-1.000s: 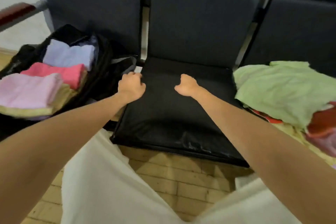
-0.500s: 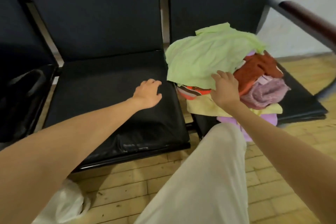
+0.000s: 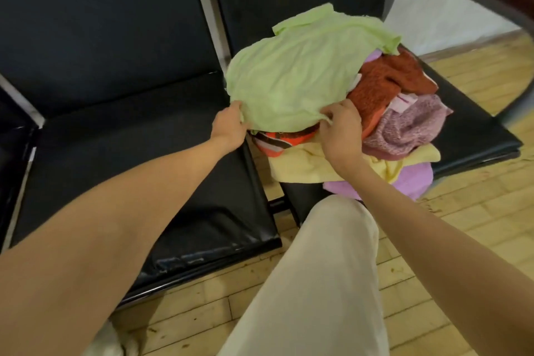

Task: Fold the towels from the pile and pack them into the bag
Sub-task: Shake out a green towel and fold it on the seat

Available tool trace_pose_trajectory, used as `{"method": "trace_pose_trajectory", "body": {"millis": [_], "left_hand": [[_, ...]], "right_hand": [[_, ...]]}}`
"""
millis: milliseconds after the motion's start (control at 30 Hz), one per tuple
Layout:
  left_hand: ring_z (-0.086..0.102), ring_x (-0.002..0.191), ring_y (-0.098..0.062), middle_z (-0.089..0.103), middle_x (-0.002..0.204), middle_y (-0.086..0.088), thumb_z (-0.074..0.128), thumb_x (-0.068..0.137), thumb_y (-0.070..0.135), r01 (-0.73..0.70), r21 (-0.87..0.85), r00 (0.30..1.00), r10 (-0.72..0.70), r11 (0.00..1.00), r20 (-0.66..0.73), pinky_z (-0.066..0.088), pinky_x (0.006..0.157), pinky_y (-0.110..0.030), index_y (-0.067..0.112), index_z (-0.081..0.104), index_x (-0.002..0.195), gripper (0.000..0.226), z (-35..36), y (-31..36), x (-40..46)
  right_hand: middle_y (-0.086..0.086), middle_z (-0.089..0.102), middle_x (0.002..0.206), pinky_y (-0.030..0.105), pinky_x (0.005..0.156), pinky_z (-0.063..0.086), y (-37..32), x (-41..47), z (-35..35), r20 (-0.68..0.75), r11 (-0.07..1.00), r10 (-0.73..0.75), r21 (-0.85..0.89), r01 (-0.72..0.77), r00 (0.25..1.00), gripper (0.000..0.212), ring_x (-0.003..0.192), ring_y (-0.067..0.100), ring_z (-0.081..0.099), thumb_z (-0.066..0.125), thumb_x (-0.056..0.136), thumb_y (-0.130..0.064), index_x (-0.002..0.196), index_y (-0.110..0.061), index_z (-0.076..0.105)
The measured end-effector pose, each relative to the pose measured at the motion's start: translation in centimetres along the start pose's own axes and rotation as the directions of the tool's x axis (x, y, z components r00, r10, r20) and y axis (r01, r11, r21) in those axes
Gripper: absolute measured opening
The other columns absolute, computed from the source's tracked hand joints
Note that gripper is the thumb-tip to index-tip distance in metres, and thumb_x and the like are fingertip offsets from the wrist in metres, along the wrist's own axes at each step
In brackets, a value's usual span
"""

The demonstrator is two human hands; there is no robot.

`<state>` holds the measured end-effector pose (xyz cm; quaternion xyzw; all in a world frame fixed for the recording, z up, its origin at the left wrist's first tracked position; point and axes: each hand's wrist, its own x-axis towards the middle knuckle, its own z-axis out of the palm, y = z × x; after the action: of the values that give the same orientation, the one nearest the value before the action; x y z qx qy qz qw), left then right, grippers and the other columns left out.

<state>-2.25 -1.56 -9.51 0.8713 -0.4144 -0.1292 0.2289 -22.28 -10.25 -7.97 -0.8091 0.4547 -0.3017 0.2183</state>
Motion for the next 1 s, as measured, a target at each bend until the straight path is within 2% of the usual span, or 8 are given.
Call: {"method": "trace_pose_trajectory", "body": {"millis": [100, 200, 333, 500, 600, 767, 867, 1000], "left_hand": [[0.058, 0.105, -0.028, 0.063, 0.112, -0.012, 0.053, 0.095, 0.013, 0.020, -0.084, 0.992, -0.030, 0.996, -0.124, 0.049, 0.088, -0.038, 0.006, 0.063, 0.112, 0.020, -0.4, 0.6, 0.0], [0.057, 0.101, -0.024, 0.063, 0.107, -0.010, 0.048, 0.097, 0.012, 0.037, -0.133, 0.973, -0.066, 0.990, -0.220, 0.049, 0.086, -0.039, 0.007, 0.062, 0.104, 0.017, -2.3, 0.3, -0.9], [0.057, 0.103, -0.026, 0.061, 0.110, -0.013, 0.044, 0.098, 0.010, 0.049, -0.076, 0.955, -0.069, 0.996, -0.288, 0.048, 0.082, -0.035, 0.005, 0.061, 0.108, 0.020, -5.8, -2.1, -3.1], [0.057, 0.099, -0.028, 0.061, 0.108, -0.016, 0.044, 0.098, 0.009, 0.045, -0.010, 0.966, -0.046, 0.999, -0.255, 0.047, 0.078, -0.037, 0.003, 0.061, 0.107, 0.020, -9.6, -7.2, -7.7], [0.058, 0.099, -0.031, 0.062, 0.108, -0.018, 0.046, 0.096, 0.006, 0.121, 0.032, 0.954, -0.107, 0.992, -0.280, 0.045, 0.077, -0.037, 0.003, 0.062, 0.106, 0.019, -12.1, -11.3, -10.6], [0.059, 0.102, -0.036, 0.065, 0.106, -0.020, 0.051, 0.092, 0.005, 0.244, 0.172, 0.960, -0.212, 0.954, -0.184, 0.047, 0.082, -0.040, 0.003, 0.065, 0.102, 0.018, -14.7, -18.2, -15.8], [0.060, 0.100, -0.038, 0.064, 0.106, -0.021, 0.052, 0.090, 0.003, 0.355, 0.216, 0.931, -0.324, 0.910, -0.167, 0.049, 0.082, -0.042, 0.001, 0.065, 0.103, 0.019, -15.1, -21.1, -18.2], [0.060, 0.098, -0.037, 0.063, 0.105, -0.022, 0.051, 0.088, 0.000, 0.485, 0.315, 0.874, -0.465, 0.816, -0.142, 0.050, 0.078, -0.041, -0.002, 0.064, 0.101, 0.019, -14.9, -23.0, -20.0]], "right_hand": [[0.016, 0.058, 0.099, 0.027, 0.085, 0.037, -1.6, -0.6, -0.6, -0.112, 0.995, -0.036, 0.093, 0.047, 0.993, 0.021, 0.098, 0.031, 0.054, 0.052, 0.088, -0.004, 0.101, 0.001, 0.067], [0.016, 0.059, 0.091, 0.037, 0.082, 0.034, -3.3, -1.1, -0.7, -0.152, 0.993, -0.105, -0.077, 0.094, 0.983, 0.025, 0.092, 0.034, 0.049, 0.046, 0.091, -0.015, 0.096, -0.003, 0.067], [0.016, 0.058, 0.087, 0.039, 0.084, 0.032, -6.7, -2.9, -1.1, -0.174, 0.952, -0.238, -0.237, 0.194, 0.955, 0.030, 0.091, 0.035, 0.050, 0.038, 0.092, -0.017, 0.092, -0.001, 0.063], [0.010, 0.053, 0.082, 0.035, 0.068, 0.037, -11.4, -6.9, -0.5, 0.075, 0.979, -0.195, -0.044, 0.199, 0.978, 0.024, 0.078, 0.027, 0.053, 0.031, 0.101, -0.018, 0.097, -0.004, 0.050], [0.011, 0.061, 0.095, 0.034, 0.075, 0.045, -13.4, -9.4, 0.8, 0.232, 0.983, -0.182, 0.046, 0.176, 0.956, 0.027, 0.084, 0.023, 0.056, 0.035, 0.101, -0.021, 0.108, -0.003, 0.054], [0.011, 0.063, 0.103, 0.020, 0.076, 0.035, -16.3, -12.4, 4.5, 0.602, 0.967, -0.248, 0.199, 0.158, 0.759, 0.024, 0.104, 0.027, 0.058, 0.050, 0.097, -0.017, 0.107, 0.002, 0.063], [0.007, 0.059, 0.113, 0.014, 0.079, 0.032, -18.1, -14.5, 6.2, 0.711, 0.972, -0.219, 0.221, 0.084, 0.668, 0.029, 0.108, 0.016, 0.051, 0.053, 0.096, -0.019, 0.115, 0.002, 0.062], [0.008, 0.063, 0.102, 0.026, 0.081, 0.041, -18.5, -16.3, 8.7, 0.794, 0.972, -0.226, 0.218, 0.083, 0.564, 0.023, 0.093, 0.015, 0.054, 0.054, 0.095, -0.017, 0.103, 0.000, 0.067]]}}
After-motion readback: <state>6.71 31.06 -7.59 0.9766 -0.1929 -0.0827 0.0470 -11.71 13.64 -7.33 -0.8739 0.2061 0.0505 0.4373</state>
